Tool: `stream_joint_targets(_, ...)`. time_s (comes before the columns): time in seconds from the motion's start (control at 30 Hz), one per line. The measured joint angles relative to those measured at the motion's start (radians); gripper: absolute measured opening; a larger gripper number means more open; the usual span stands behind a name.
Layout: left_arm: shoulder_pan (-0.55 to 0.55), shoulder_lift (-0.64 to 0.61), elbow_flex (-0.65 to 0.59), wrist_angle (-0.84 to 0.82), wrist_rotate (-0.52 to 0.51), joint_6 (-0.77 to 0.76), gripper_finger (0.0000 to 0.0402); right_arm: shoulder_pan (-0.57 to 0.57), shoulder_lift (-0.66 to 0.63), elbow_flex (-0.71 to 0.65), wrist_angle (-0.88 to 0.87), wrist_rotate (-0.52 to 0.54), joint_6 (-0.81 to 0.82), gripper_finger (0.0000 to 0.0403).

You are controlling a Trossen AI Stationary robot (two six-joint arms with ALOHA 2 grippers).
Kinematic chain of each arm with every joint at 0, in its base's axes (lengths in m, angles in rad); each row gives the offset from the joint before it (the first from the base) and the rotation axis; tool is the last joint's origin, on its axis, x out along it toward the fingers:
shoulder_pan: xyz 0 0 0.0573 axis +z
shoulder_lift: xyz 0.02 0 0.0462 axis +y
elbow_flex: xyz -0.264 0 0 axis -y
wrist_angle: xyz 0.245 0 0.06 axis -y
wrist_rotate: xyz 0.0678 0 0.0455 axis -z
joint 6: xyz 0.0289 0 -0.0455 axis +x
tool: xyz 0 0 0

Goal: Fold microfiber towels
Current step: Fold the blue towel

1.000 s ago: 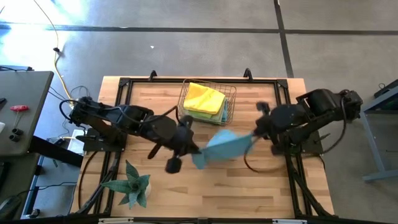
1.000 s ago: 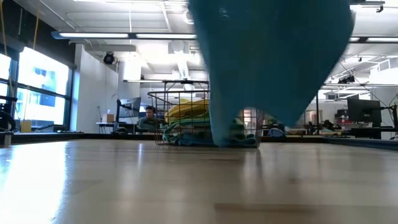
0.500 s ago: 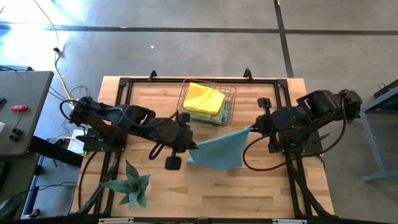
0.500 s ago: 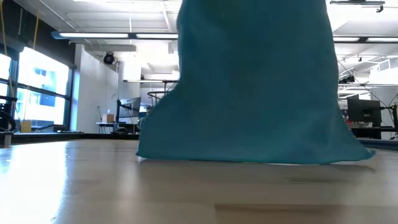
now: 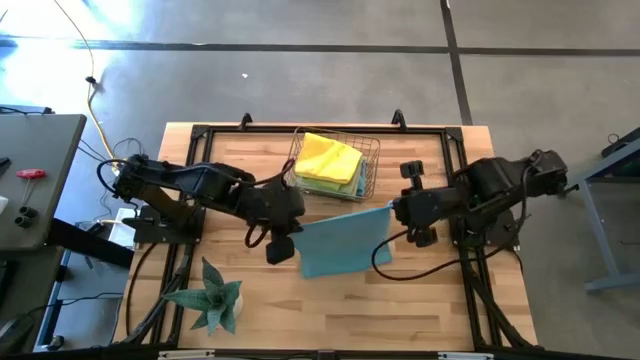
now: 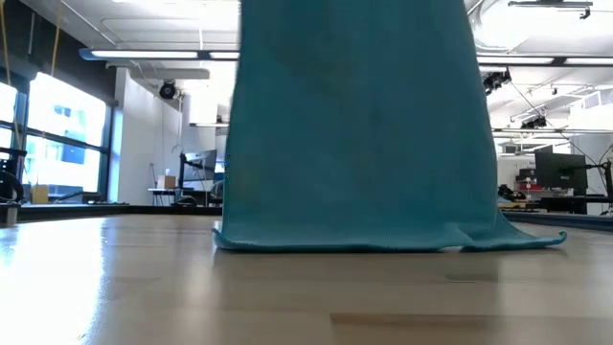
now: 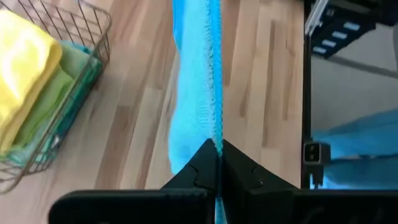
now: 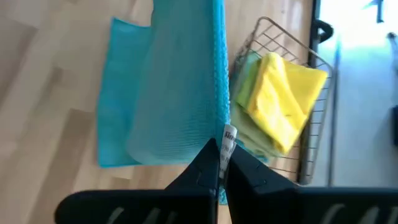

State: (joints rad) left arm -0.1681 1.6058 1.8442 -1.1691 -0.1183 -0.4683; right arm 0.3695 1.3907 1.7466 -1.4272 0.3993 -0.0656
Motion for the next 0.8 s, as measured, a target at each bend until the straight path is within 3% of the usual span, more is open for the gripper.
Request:
stream_joint_targets(0.3, 0.011, 0.0, 0.002, -0.066, -0.003, 0.087, 0.0, -0.001, 0.053, 0.0, -0.001, 0.158, -0.09, 0.0)
stream_joint_targets(0.57, 0.034, 0.037, 0.109, -0.234, -0.164, 0.256, 0.0, -0.031, 0.049, 0.0, 0.001, 0.259, -0.129, 0.0)
stream_joint_targets(0.8, 0.051, 0.105, 0.228, -0.338, -0.329, 0.452, 0.0, -0.049, 0.049, 0.0, 0.012, 0.446, -0.197, 0.0)
